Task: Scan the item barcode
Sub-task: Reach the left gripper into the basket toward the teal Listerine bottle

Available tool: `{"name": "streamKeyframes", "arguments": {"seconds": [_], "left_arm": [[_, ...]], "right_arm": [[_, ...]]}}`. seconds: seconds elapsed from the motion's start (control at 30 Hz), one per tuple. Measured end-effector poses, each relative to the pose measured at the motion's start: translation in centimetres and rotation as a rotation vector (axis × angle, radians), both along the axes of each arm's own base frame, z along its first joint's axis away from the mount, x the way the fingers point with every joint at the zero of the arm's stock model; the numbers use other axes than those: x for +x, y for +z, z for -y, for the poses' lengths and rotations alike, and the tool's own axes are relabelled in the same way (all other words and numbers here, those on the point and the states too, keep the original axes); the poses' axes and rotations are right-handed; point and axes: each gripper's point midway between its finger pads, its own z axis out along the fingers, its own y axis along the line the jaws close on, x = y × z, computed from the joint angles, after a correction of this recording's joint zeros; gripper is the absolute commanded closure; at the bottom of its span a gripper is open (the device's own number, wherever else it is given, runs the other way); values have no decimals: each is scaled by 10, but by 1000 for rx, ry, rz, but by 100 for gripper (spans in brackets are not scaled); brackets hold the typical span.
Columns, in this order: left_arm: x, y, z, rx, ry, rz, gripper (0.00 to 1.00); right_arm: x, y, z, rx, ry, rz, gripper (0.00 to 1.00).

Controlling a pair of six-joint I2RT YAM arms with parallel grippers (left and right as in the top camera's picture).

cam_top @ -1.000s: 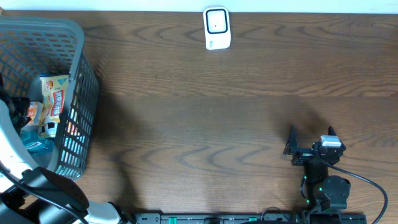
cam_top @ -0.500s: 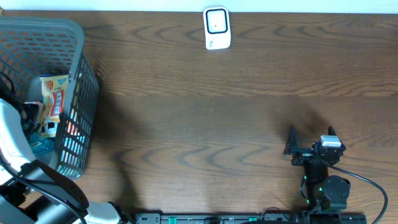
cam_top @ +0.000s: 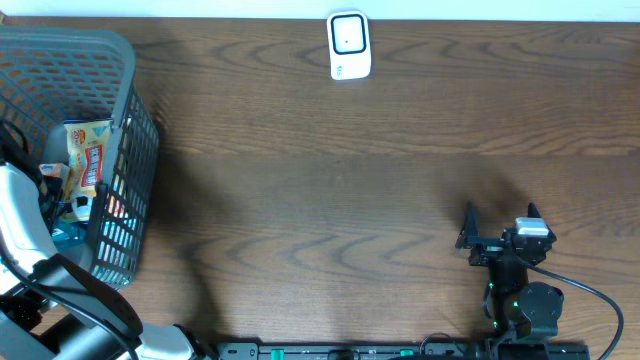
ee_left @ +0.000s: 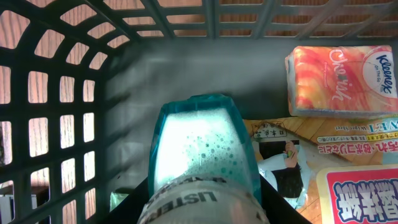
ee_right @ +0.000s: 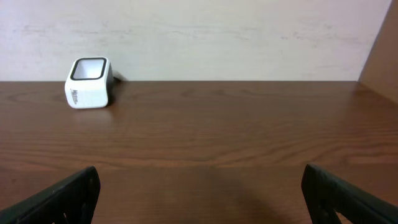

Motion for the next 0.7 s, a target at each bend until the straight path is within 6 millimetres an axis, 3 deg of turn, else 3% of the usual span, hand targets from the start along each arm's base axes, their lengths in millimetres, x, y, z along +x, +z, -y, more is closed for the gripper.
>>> {"name": "streamKeyframes", "arguments": {"seconds": [0.17, 0.3, 0.57, 0.7], "left_arm": [[-1, 2, 2, -4, -7, 2, 73], [2, 22, 6, 16, -21, 70, 73], [15, 135, 30, 163, -108, 467, 73], [17, 176, 53, 186, -176, 635, 73]], "right_arm": [[0, 0, 0, 0, 0, 0, 1], [0, 0, 0, 0, 0, 0, 1], [0, 0, 0, 0, 0, 0, 1], [0, 0, 0, 0, 0, 0, 1]]}}
